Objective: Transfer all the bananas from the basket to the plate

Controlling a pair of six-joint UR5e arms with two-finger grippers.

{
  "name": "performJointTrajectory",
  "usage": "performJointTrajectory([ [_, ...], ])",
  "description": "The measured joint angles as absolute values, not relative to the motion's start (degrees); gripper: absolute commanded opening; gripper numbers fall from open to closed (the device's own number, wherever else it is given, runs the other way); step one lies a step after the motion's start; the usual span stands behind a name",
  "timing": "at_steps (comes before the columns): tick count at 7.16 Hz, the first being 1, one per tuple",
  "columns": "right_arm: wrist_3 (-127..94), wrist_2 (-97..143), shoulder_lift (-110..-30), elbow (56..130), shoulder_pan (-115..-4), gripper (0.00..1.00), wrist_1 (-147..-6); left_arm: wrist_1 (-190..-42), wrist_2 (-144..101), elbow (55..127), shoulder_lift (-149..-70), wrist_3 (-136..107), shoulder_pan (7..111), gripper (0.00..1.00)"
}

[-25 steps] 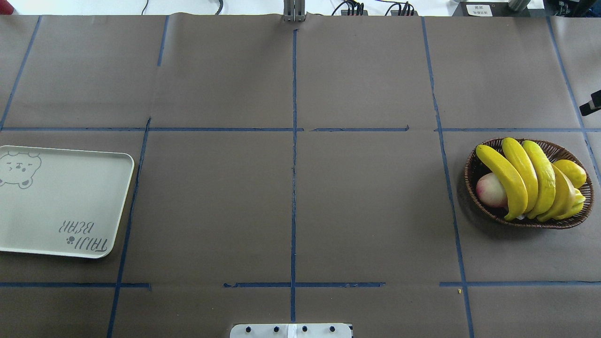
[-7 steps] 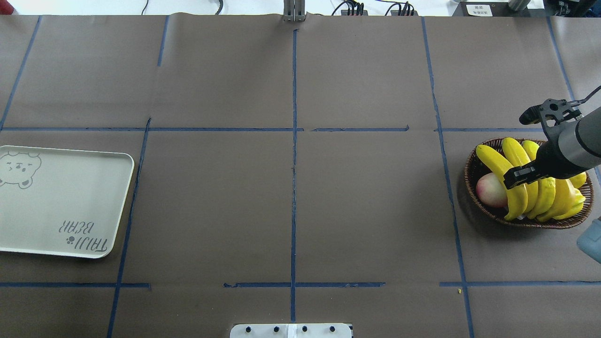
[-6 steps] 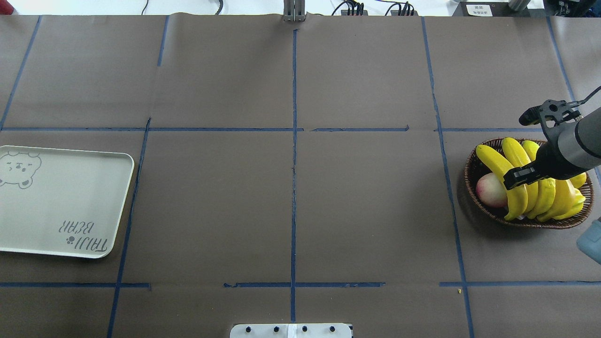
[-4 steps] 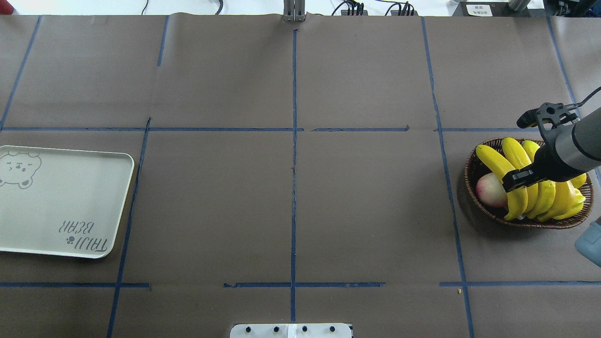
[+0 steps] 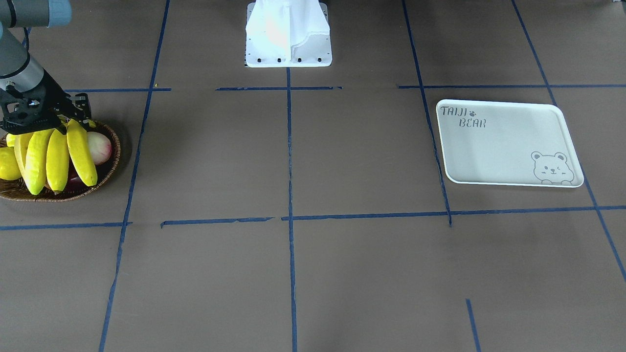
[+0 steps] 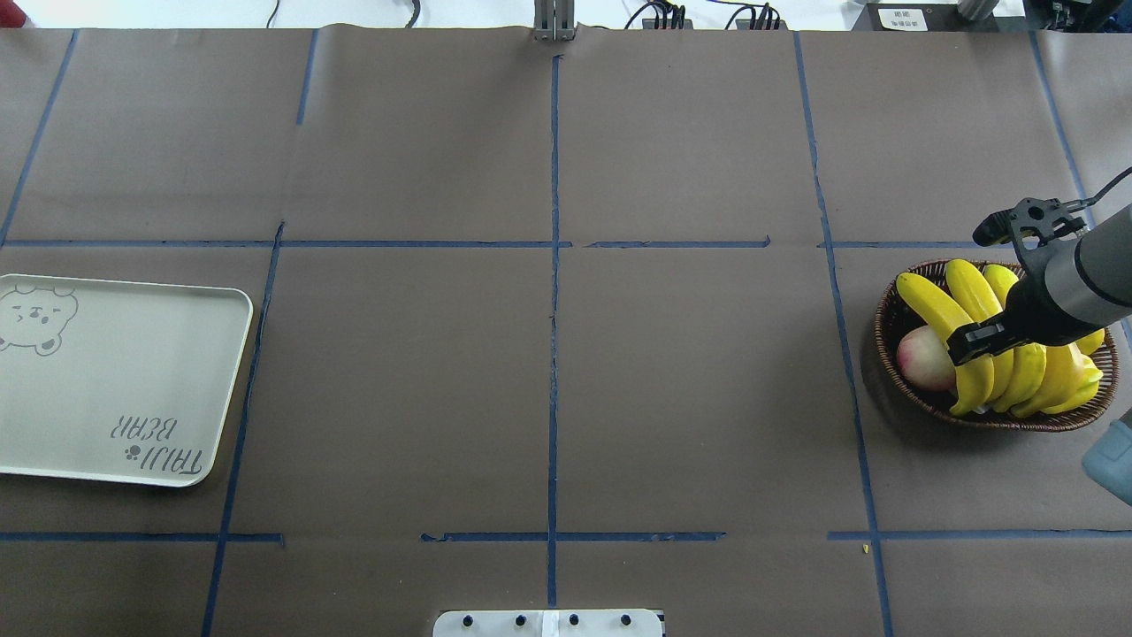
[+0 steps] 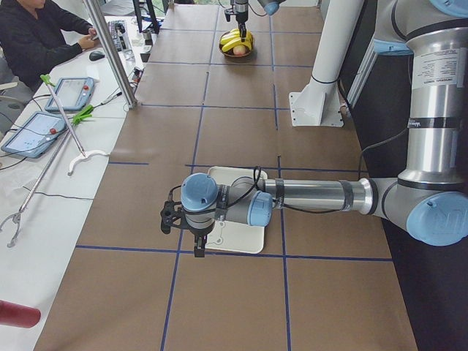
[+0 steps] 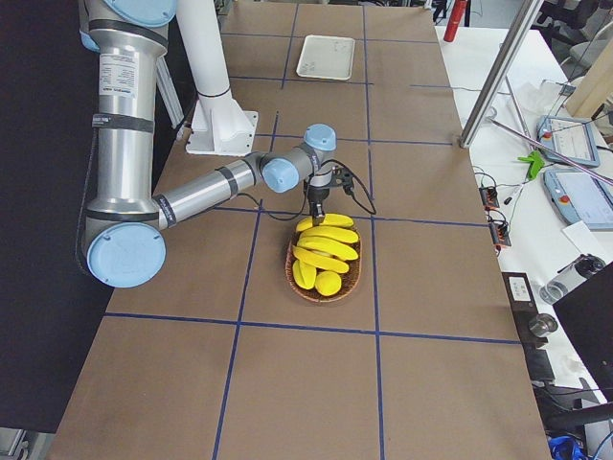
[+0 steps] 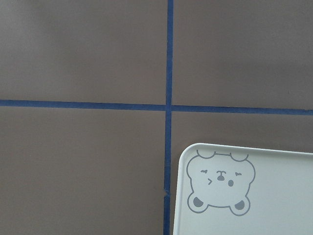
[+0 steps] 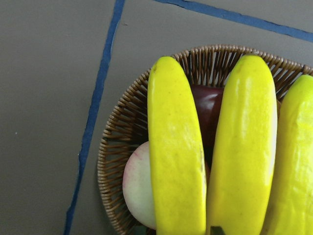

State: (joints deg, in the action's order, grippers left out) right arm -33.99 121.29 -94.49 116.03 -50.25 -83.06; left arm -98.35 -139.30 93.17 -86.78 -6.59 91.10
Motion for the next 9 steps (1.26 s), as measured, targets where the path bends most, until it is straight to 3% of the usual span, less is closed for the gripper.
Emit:
performJointTrajectory([
  [2,-33.8,121.3,-94.5,115.7,-50.2,0.49,-83.1,-98.3,-139.3,93.2,-86.8,-6.6,91.1,1.0],
  [4,-33.8,121.3,-94.3,115.6,-50.2,0.1,-83.1,-98.3,-139.3,93.2,-86.8,-6.6,91.1,1.0],
  [5,-33.8,121.3,-94.3,115.6,-50.2,0.02,-83.1,-98.3,-139.3,93.1,-86.8,-6.6,91.1,1.0],
  [9,-33.8,121.6,-94.8,118.0,-51.6,0.0,-82.9,-98.4,-139.3,93.0,-86.8,-6.6,91.1,1.0],
])
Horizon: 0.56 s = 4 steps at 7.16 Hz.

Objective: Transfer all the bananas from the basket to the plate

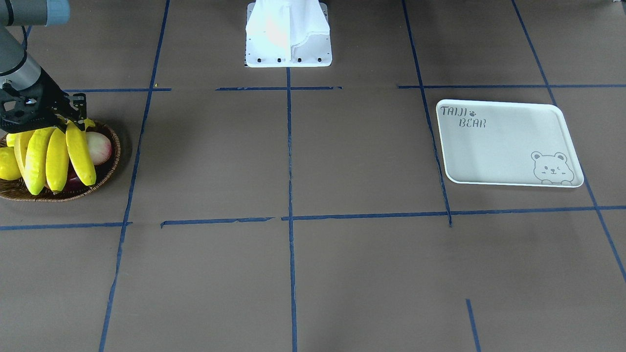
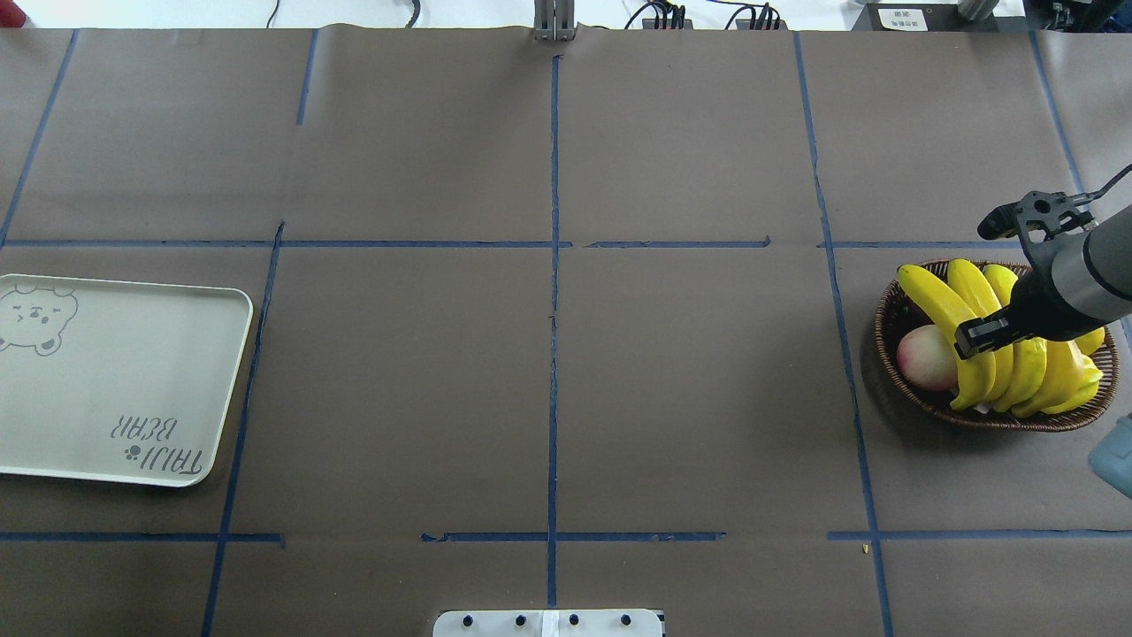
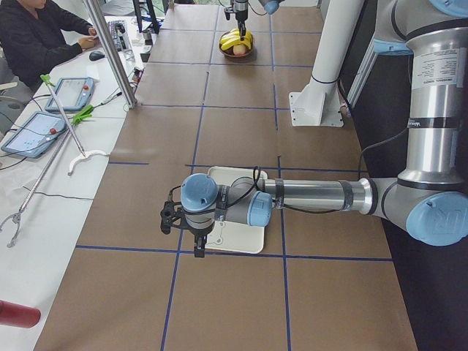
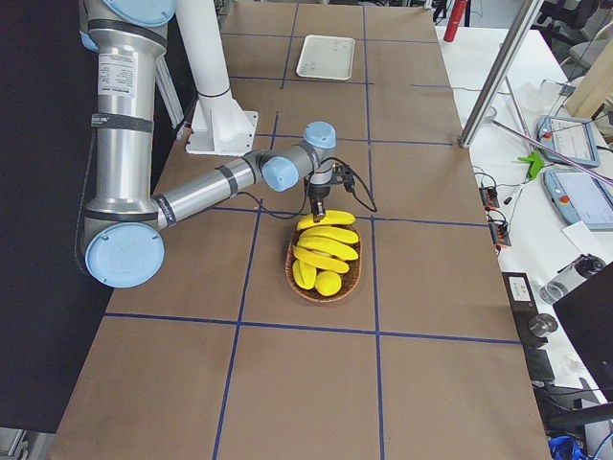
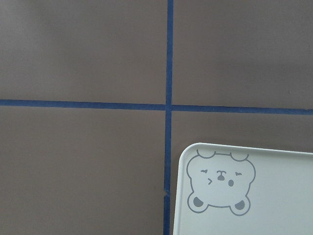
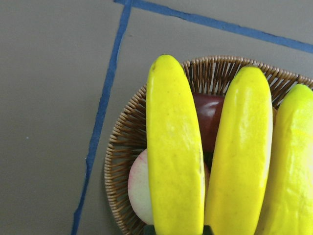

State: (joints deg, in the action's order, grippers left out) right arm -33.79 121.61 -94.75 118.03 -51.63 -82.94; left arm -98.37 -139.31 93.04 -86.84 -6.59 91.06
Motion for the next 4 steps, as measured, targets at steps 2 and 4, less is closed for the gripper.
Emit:
performJointTrajectory([
  [2,-34.8,123.9,-95.5,123.0,-54.8,0.0,-83.1,-98.7,-139.3,93.1,-86.9,-6.6,91.0,1.0],
  [4,-43.4,129.2,-92.7,124.0,-57.7,0.0,-81.7,-102.2,-139.3,93.8,-87.3,-10.8,89.0,1.0],
])
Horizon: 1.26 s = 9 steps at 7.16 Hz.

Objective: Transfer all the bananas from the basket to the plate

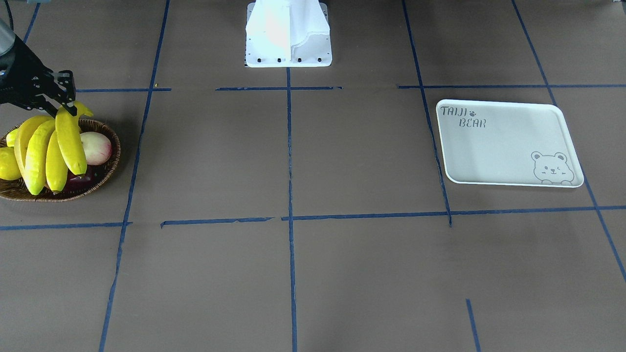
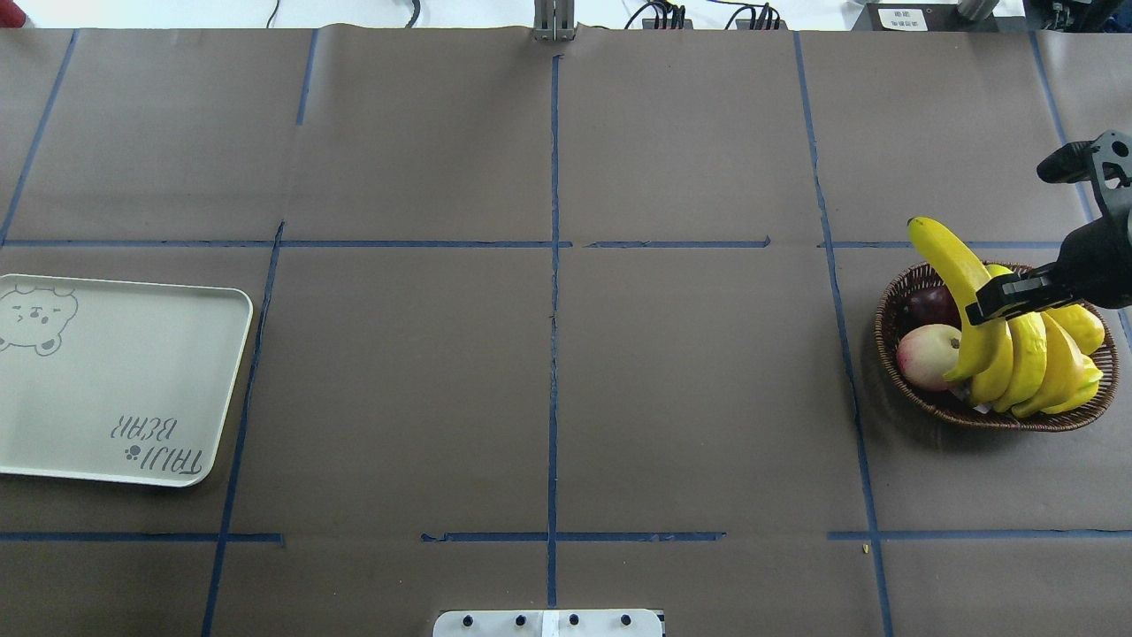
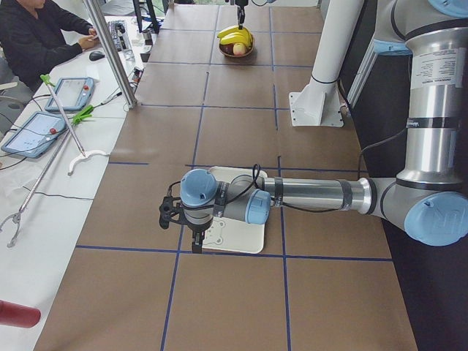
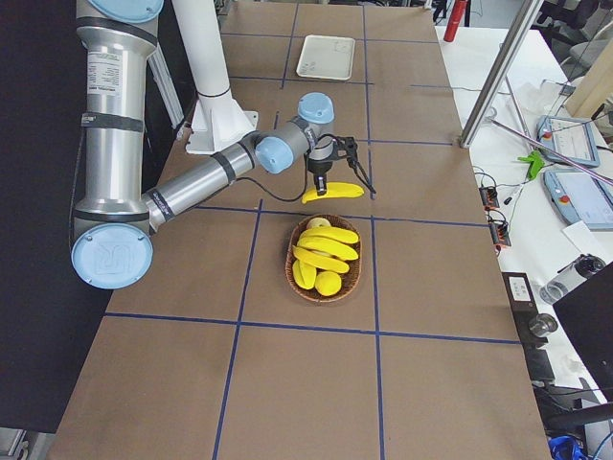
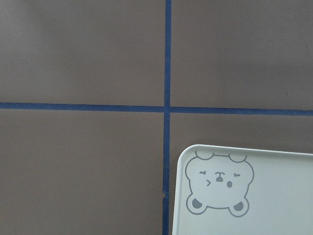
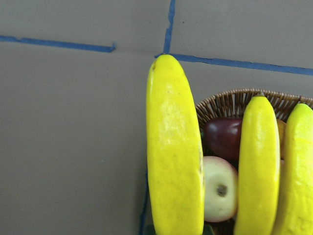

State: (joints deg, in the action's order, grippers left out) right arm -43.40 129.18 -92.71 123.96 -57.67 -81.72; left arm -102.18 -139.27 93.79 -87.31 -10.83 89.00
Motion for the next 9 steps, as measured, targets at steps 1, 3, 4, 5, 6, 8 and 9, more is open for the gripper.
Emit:
performJointTrajectory([
  [1,-53.0,130.3,-89.0,122.6,-57.4,0.0,-77.9,-107.2,-139.2,93.9,-87.6,-17.9,85.7,1.0],
  [3,-74.5,128.2,-82.6,118.1,-51.9,0.01,-63.5,-121.4,-138.9,93.3,-88.6,-36.8,78.0,1.0],
  [4,-81.4,123.6,-81.0,116.7,-46.9,0.01,-57.0,-128.4,-138.9,93.2,-90.0,-47.4,74.6,1.0],
  [5,-83.9,119.3,-79.9,115.8,-41.8,0.01,-53.1,-134.4,-138.9,93.2,-91.7,-57.3,71.9,1.0],
  [6,-84.1,116.1,-78.2,115.0,-37.3,0.01,-51.2,-139.6,-138.8,93.2,-93.7,-66.2,69.5,1.0],
  [8,-82.4,110.8,-72.3,112.0,-30.1,0.01,-50.7,-146.8,-136.3,93.8,-100.6,-85.8,62.7,1.0],
  [9,-81.9,108.2,-70.0,110.9,-27.6,0.01,-50.8,-149.6,-131.7,94.3,-104.7,-96.6,57.3,1.0],
])
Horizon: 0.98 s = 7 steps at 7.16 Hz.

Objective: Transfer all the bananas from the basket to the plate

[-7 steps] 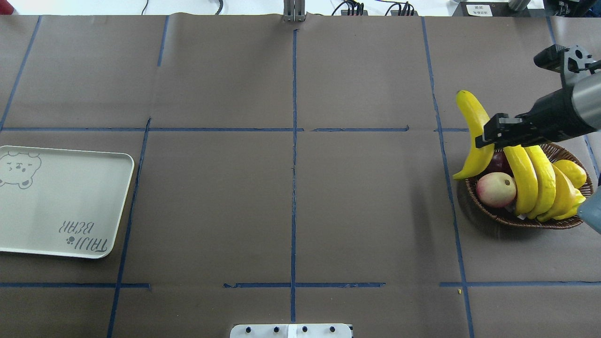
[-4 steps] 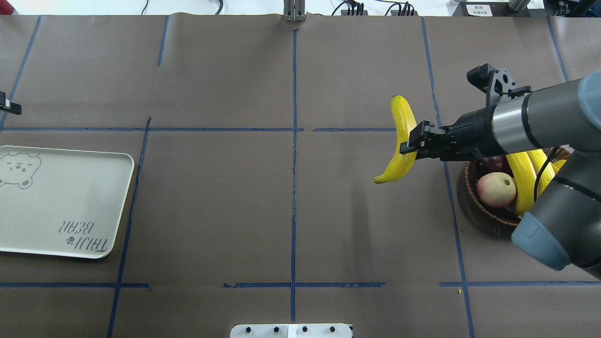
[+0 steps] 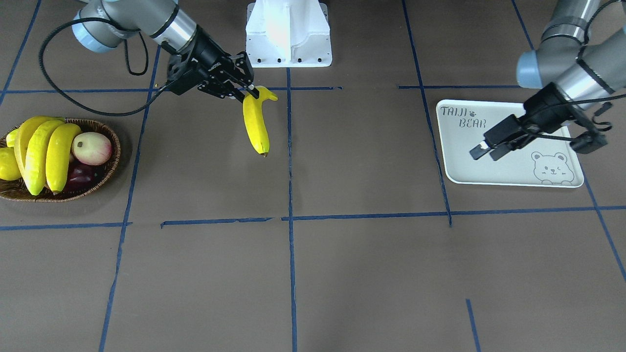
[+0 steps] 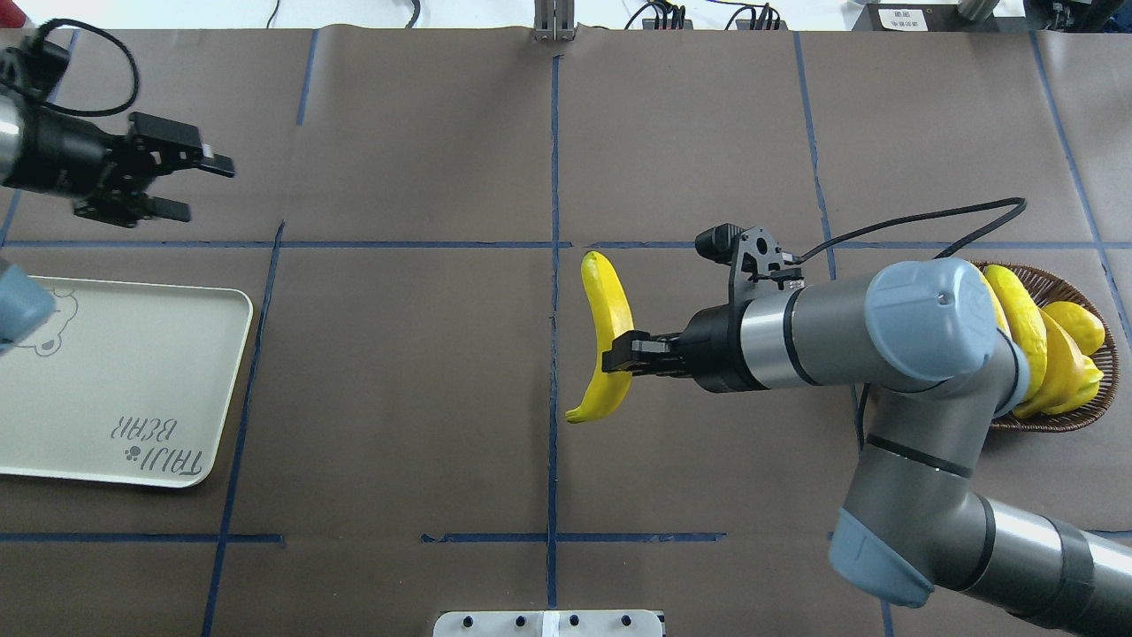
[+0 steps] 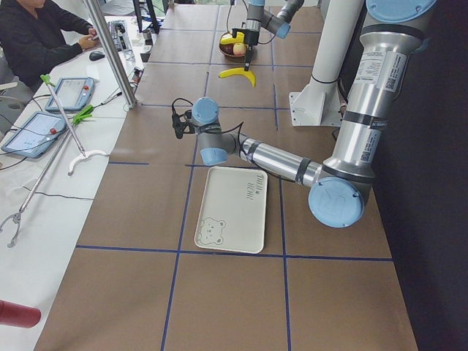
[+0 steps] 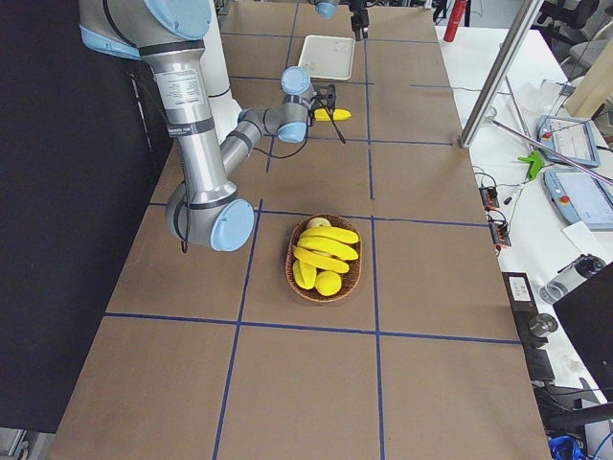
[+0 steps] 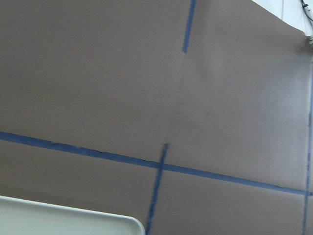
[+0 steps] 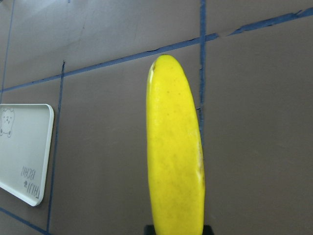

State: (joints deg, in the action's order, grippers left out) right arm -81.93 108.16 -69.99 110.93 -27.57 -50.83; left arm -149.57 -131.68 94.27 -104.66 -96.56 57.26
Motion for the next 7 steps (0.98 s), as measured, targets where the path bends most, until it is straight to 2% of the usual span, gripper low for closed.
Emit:
performJointTrajectory([
  [3,-81.7,105.6,-67.9,110.0,-25.6,0.01,-51.0,-152.2,-116.0,97.3,-112.6,-114.2,41.0,1.0],
  [7,-81.7,105.4,-66.7,109.9,-25.4,0.01,-51.0,-150.8,-104.3,95.9,-119.2,-119.0,28.9,0.99],
])
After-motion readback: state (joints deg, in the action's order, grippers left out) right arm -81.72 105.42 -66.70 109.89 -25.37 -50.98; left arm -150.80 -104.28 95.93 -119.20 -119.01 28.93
